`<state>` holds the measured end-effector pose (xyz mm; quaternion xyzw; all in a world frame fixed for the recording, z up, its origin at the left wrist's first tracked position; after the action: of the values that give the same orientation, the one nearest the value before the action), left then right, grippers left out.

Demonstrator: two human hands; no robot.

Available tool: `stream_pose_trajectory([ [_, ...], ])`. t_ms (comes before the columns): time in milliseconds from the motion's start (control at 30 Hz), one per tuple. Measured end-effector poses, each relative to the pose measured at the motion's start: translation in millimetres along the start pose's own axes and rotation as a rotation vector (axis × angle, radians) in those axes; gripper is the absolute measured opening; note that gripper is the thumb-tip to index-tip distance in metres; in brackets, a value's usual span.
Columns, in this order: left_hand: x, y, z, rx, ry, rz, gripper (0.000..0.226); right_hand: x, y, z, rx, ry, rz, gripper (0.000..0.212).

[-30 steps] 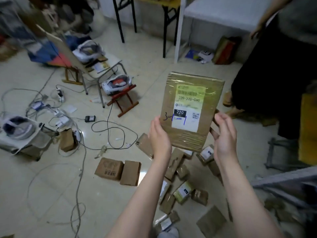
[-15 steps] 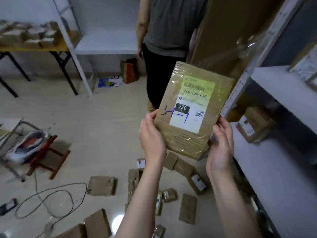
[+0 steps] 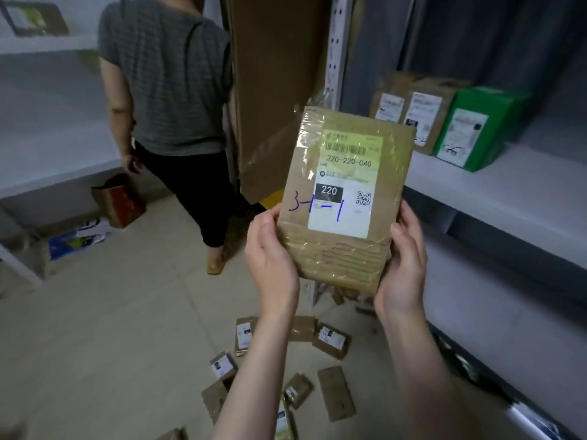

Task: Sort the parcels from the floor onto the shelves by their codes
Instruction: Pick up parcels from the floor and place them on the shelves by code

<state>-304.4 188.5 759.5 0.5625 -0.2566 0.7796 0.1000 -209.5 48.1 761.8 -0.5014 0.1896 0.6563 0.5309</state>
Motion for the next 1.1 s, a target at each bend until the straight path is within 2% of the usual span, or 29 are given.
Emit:
stream_pose_trajectory([
  [233, 17.0, 3.3, 35.2, -0.353, 0.137, 0.002, 0.029, -39.1, 21.2, -36.3, 0.123, 0.009, -0.114, 0.051],
  [367, 29.0, 15.6, 62.0, -0.556, 0.122, 0.069, 0.038, -66.8, 23.3, -53.9, 0.168, 0.022, -0.193, 0.065],
  [600, 77.0, 31.3, 128.2, -0.859, 0.154, 0.165, 0.051, -153.5, 12.3, -73.6, 0.206, 0.129, -0.426, 0.048],
  [833, 141.7, 33.0, 210.9, -0.935, 0.068, 0.409, 0.062, -252.6, -13.1, -93.7, 0.197, 0.325, -0.627, 0.067],
  [933, 171.6, 36.3, 244.9, -0.906, 0.030, 0.534, 0.062, -293.6, -28.0, -106.2, 0.202, 0.423, -0.671, 0.080],
  [1100, 219.5, 43.7, 300.0, -0.906, 0.028, 0.707, 0.063, -368.2, -51.4, -125.6, 0.232, 0.640, -0.765, 0.086],
])
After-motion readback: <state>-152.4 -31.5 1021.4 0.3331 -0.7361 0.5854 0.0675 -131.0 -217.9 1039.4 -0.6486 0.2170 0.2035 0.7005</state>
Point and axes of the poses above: each hand's wrist, its own y-axis away from the middle knuckle, its own z-axis out of the palm, x = y × z, the point moved 4 cm from there along -y, towards the middle knuckle, and after that the axes turned 10 degrees about -x, right-handed, at the moved point
